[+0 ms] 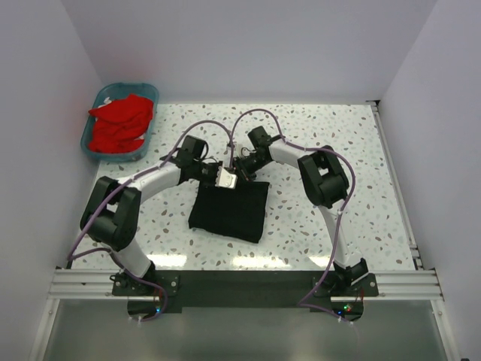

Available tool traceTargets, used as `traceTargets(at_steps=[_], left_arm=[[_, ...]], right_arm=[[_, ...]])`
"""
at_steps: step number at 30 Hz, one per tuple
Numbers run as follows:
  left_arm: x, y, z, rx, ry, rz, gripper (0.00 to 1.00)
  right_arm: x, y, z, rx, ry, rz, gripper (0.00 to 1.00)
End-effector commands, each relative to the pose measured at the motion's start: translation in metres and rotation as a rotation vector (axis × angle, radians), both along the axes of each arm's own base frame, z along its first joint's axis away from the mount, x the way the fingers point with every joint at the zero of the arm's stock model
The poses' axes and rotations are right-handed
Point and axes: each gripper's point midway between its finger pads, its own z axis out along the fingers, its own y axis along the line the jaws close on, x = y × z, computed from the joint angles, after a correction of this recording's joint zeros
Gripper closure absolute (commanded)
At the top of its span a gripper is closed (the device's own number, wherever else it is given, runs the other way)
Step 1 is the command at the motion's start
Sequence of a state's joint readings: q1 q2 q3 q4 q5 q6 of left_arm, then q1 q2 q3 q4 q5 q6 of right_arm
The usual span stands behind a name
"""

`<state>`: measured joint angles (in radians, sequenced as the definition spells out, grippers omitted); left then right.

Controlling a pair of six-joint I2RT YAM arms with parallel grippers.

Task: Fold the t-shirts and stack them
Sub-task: Fold the tshirt

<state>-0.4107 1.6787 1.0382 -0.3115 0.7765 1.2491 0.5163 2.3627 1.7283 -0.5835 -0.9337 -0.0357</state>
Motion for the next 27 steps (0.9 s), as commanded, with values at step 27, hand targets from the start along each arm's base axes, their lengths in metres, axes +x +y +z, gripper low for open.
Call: traceTargets(at_steps=[27], left_arm=[[0.012, 0.002, 0.029, -0.160, -0.495, 0.003, 0.91]], right_arm=[[0.007, -0.008, 0.001, -0.054, -0.072, 0.043, 0.78]])
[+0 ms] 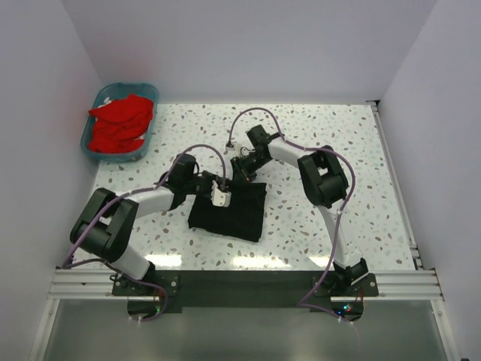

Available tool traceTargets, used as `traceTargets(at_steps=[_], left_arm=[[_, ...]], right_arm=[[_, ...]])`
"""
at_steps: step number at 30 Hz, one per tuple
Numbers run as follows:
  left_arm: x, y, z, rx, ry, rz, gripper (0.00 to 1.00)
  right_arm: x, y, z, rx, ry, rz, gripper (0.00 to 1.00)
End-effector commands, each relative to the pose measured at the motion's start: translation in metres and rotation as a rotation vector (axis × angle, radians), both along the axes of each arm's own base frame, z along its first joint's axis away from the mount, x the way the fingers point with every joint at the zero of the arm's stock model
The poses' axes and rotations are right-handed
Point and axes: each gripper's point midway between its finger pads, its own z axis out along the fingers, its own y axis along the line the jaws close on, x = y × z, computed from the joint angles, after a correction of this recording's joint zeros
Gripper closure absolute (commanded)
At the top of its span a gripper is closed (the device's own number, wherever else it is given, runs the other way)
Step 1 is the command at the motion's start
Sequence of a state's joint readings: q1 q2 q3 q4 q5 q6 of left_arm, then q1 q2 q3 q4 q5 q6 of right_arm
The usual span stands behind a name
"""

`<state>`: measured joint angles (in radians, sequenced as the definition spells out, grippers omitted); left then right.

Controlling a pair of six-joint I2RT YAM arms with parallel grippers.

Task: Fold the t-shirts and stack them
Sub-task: Fold the tshirt

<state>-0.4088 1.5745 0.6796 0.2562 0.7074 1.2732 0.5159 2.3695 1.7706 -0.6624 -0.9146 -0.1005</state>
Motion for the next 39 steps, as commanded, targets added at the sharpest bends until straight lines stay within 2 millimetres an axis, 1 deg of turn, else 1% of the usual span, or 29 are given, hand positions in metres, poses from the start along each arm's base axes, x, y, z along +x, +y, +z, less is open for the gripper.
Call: traceTargets(at_steps=[1, 2, 4, 5, 6, 7, 8, 9, 10, 11, 12, 13, 14, 15, 16, 17, 18, 19, 20, 21, 22, 23, 25, 26, 27, 30, 34, 35, 39], left_arm=[[0.007, -0.009, 0.040, -0.081, -0.183, -0.039, 0.90], [0.007, -0.008, 0.042, -0.090, -0.192, -0.037, 0.88], [0.006, -0.008, 0.050, -0.111, -0.231, -0.032, 0.76], [0.005, -0.008, 0.058, -0.132, -0.256, -0.029, 0.64], [0.005, -0.008, 0.064, -0.147, -0.267, -0.024, 0.60], [0.005, -0.007, 0.069, -0.161, -0.269, -0.015, 0.57], [0.007, -0.007, 0.087, -0.183, -0.290, -0.003, 0.56], [0.006, -0.006, 0.088, -0.182, -0.254, 0.001, 0.53], [0.008, -0.001, 0.094, -0.190, -0.233, 0.013, 0.52], [0.008, 0.002, 0.104, -0.199, -0.161, 0.032, 0.51], [0.005, 0.003, 0.109, -0.209, -0.114, 0.026, 0.51], [0.008, 0.011, 0.113, -0.213, -0.071, 0.048, 0.50], [0.005, 0.015, 0.118, -0.219, 0.017, 0.073, 0.49], [0.003, 0.017, 0.120, -0.228, 0.071, 0.077, 0.49], [0.006, 0.028, 0.120, -0.228, 0.119, 0.106, 0.48], [-0.002, 0.034, 0.112, -0.204, 0.254, 0.127, 0.46], [0.001, 0.044, 0.109, -0.197, 0.312, 0.162, 0.46], [0.011, 0.048, 0.113, -0.191, 0.362, 0.184, 0.46], [-0.002, 0.055, 0.098, -0.155, 0.500, 0.207, 0.46], [-0.003, 0.058, 0.095, -0.143, 0.563, 0.207, 0.45], [-0.002, 0.065, 0.092, -0.131, 0.618, 0.222, 0.44], [-0.001, 0.067, 0.084, -0.099, 0.724, 0.227, 0.43], [0.001, 0.071, 0.078, -0.087, 0.821, 0.221, 0.34], [0.003, 0.071, 0.069, -0.067, 0.901, 0.216, 0.31], [0.004, 0.071, 0.066, -0.064, 0.931, 0.211, 0.29], [0.011, 0.071, 0.049, -0.038, 1.015, 0.222, 0.28], [0.020, 0.075, 0.028, -0.016, 1.042, 0.277, 0.28], [0.027, 0.075, 0.025, -0.016, 1.017, 0.287, 0.28], [0.028, 0.078, 0.007, 0.026, 1.038, 0.307, 0.30]], right_arm=[[0.008, -0.004, 0.001, -0.031, -0.059, 0.015, 0.77], [0.010, -0.003, 0.005, -0.029, -0.071, 0.016, 0.77], [0.015, -0.003, 0.013, -0.029, -0.092, 0.011, 0.76], [0.020, -0.003, 0.019, -0.028, -0.111, 0.007, 0.75], [0.024, -0.004, 0.023, -0.031, -0.123, 0.004, 0.72], [0.032, -0.004, 0.034, -0.025, -0.169, 0.007, 0.70], [0.037, -0.010, 0.036, -0.048, -0.189, 0.000, 0.68], [0.042, -0.014, 0.041, -0.059, -0.211, -0.005, 0.63], [0.051, -0.015, 0.052, -0.056, -0.258, -0.005, 0.61], [0.057, -0.025, 0.056, -0.078, -0.267, -0.022, 0.59], [0.061, -0.029, 0.061, -0.084, -0.280, -0.027, 0.55], [0.067, -0.035, 0.072, -0.085, -0.300, -0.033, 0.53], [0.075, -0.045, 0.077, -0.096, -0.313, -0.054, 0.52], [0.079, -0.049, 0.081, -0.098, -0.318, -0.063, 0.50], [0.084, -0.053, 0.091, -0.091, -0.341, -0.066, 0.50], [0.082, -0.062, 0.096, -0.096, -0.320, -0.069, 0.48], [0.082, -0.067, 0.101, -0.090, -0.336, -0.055, 0.48], [0.074, -0.073, 0.104, -0.104, -0.313, -0.044, 0.46], [0.068, -0.075, 0.106, -0.105, -0.309, -0.029, 0.44], [0.064, -0.078, 0.106, -0.112, -0.304, -0.019, 0.40], [0.055, -0.081, 0.099, -0.125, -0.282, -0.003, 0.37], [0.049, -0.085, 0.102, -0.130, -0.280, 0.002, 0.37], [0.040, -0.093, 0.090, -0.167, -0.261, 0.017, 0.37], [0.038, -0.095, 0.086, -0.176, -0.255, 0.018, 0.38], [0.037, -0.096, 0.082, -0.186, -0.255, 0.023, 0.41], [0.030, -0.102, 0.065, -0.223, -0.222, 0.048, 0.45], [0.021, -0.108, 0.052, -0.265, -0.200, 0.067, 0.45], [0.020, -0.110, 0.049, -0.279, -0.203, 0.071, 0.45], [0.010, -0.114, 0.037, -0.316, -0.181, 0.096, 0.45]])
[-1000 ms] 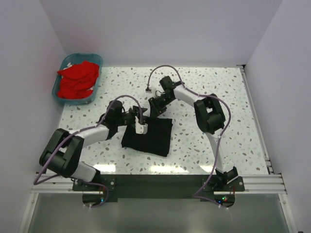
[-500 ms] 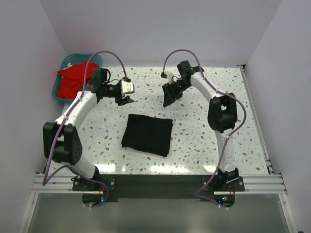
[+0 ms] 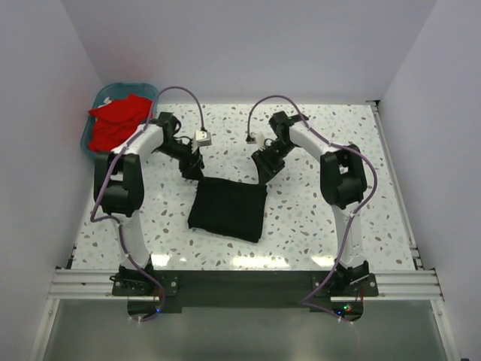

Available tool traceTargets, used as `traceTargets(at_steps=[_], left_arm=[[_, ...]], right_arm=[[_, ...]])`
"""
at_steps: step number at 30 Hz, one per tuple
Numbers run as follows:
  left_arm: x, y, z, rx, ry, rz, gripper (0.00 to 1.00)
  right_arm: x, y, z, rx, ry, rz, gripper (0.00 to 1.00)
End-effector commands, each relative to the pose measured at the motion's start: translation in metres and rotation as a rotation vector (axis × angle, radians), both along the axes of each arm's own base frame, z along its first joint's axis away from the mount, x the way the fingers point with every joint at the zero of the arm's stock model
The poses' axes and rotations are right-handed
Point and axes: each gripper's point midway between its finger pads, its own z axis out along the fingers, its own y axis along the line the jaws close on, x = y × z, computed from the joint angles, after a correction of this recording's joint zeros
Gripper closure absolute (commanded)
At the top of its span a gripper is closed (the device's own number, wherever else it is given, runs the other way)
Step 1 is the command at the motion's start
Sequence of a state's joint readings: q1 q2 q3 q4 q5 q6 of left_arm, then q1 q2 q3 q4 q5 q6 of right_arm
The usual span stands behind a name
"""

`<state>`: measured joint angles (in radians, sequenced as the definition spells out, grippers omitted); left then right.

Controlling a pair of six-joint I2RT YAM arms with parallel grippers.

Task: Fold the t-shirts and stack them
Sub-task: Fold the tshirt

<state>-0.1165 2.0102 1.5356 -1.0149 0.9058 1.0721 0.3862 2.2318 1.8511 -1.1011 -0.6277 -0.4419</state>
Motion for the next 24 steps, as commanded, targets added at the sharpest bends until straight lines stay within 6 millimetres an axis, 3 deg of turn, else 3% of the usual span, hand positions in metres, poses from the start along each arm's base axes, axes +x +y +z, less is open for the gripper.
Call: traceTargets(at_steps=[1, 7, 10, 13, 14, 15, 17, 19, 24], left_arm=[[0.003, -0.001, -0.004, 0.021, 0.021, 0.005, 0.30], [0.012, -0.005, -0.024, 0.072, 0.005, 0.022, 0.35], [0.016, -0.007, -0.026, 0.074, -0.001, 0.018, 0.43], [0.016, -0.010, -0.018, 0.055, -0.020, 0.000, 0.63], [0.012, -0.010, -0.014, 0.049, -0.011, -0.010, 0.72], [0.010, -0.011, -0.010, 0.037, -0.011, -0.019, 0.76], [0.002, -0.013, 0.002, 0.010, -0.015, -0.058, 0.90], [0.001, -0.013, 0.016, -0.015, -0.029, -0.058, 0.98], [0.008, -0.019, 0.037, -0.070, -0.105, -0.035, 1.00]], right_arm=[[-0.007, -0.007, -0.003, -0.043, -0.018, 0.037, 0.46], [-0.005, -0.013, -0.010, -0.086, -0.037, 0.041, 0.54], [-0.003, -0.016, -0.011, -0.102, -0.048, 0.049, 0.64], [0.000, -0.017, -0.008, -0.105, -0.069, 0.063, 0.85], [0.001, -0.018, -0.006, -0.107, -0.074, 0.067, 0.98], [0.005, -0.017, 0.001, -0.100, -0.100, 0.074, 1.00], [0.009, -0.019, 0.008, -0.100, -0.132, 0.075, 1.00], [0.015, -0.021, 0.020, -0.096, -0.182, 0.081, 1.00], [0.021, -0.035, 0.019, -0.144, -0.251, 0.117, 1.00]])
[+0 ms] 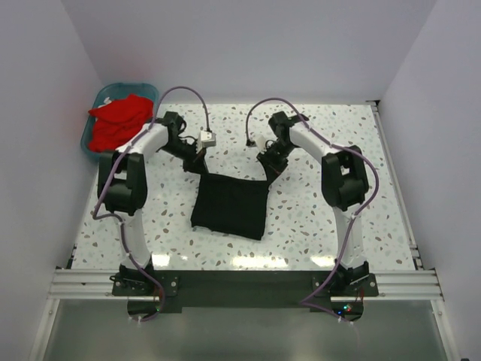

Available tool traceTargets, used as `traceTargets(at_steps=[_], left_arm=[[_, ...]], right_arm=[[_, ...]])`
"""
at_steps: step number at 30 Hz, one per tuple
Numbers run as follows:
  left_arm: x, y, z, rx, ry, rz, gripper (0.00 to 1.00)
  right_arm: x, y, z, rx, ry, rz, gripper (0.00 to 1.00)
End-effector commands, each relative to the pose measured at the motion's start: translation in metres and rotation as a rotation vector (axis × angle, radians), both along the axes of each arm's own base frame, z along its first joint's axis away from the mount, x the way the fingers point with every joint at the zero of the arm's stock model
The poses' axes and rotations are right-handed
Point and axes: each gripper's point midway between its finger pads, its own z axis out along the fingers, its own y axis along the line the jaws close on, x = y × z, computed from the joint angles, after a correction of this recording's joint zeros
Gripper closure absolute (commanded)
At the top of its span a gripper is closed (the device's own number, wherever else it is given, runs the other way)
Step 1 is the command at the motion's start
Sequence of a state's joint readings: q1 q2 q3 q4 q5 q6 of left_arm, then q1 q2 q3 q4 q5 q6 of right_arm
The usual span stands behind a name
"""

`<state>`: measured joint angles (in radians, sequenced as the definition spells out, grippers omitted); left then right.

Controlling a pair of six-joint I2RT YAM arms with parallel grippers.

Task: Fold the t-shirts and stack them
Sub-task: Neatly place the folded tshirt to the corner

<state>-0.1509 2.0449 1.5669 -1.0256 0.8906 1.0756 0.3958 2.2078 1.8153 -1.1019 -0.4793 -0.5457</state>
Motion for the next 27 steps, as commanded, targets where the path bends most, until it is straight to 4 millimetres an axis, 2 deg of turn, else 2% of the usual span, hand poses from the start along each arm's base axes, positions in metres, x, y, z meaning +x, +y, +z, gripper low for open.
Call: traceTargets(at_steps=[1, 6, 8, 12, 13, 16, 19, 20, 22, 23, 24, 26, 27], left_arm=[[0.015, -0.010, 0.043, -0.095, -0.134, 0.020, 1.00], [0.045, -0.011, 0.024, -0.074, -0.151, 0.089, 1.00], [0.061, -0.012, 0.009, -0.056, -0.149, 0.125, 1.00], [0.083, -0.018, -0.020, -0.023, -0.081, 0.206, 1.00], [0.095, -0.018, -0.023, -0.021, -0.103, 0.233, 1.00], [0.114, -0.009, -0.040, 0.036, -0.110, 0.313, 1.00], [0.133, -0.002, -0.048, 0.058, -0.118, 0.381, 1.00], [0.143, 0.000, -0.042, 0.052, -0.136, 0.398, 1.00], [0.150, 0.002, -0.044, 0.054, -0.126, 0.422, 0.99], [0.154, 0.004, -0.040, 0.050, -0.134, 0.434, 0.90], [0.157, 0.004, -0.027, 0.031, -0.158, 0.440, 0.72], [0.156, 0.007, -0.006, -0.010, -0.180, 0.449, 0.60], [0.150, 0.008, 0.018, -0.034, -0.198, 0.460, 0.51]], right_arm=[[0.020, -0.012, 0.027, -0.019, -0.157, 0.041, 1.00], [0.039, -0.017, 0.014, -0.058, -0.220, 0.031, 1.00], [0.053, -0.021, 0.006, -0.082, -0.259, 0.021, 1.00], [0.083, -0.025, 0.002, -0.110, -0.345, -0.002, 1.00], [0.089, -0.027, 0.000, -0.125, -0.359, -0.008, 1.00], [0.109, -0.027, -0.006, -0.146, -0.408, -0.030, 1.00], [0.129, -0.029, -0.011, -0.178, -0.458, -0.077, 1.00], [0.133, -0.029, -0.012, -0.182, -0.470, -0.093, 1.00], [0.145, -0.028, -0.008, -0.176, -0.511, -0.131, 1.00], [0.148, -0.025, -0.001, -0.161, -0.519, -0.154, 0.98], [0.148, -0.023, 0.009, -0.146, -0.522, -0.170, 0.80], [0.146, -0.015, 0.031, -0.090, -0.519, -0.209, 0.60], [0.146, -0.011, 0.045, -0.062, -0.541, -0.226, 0.44]])
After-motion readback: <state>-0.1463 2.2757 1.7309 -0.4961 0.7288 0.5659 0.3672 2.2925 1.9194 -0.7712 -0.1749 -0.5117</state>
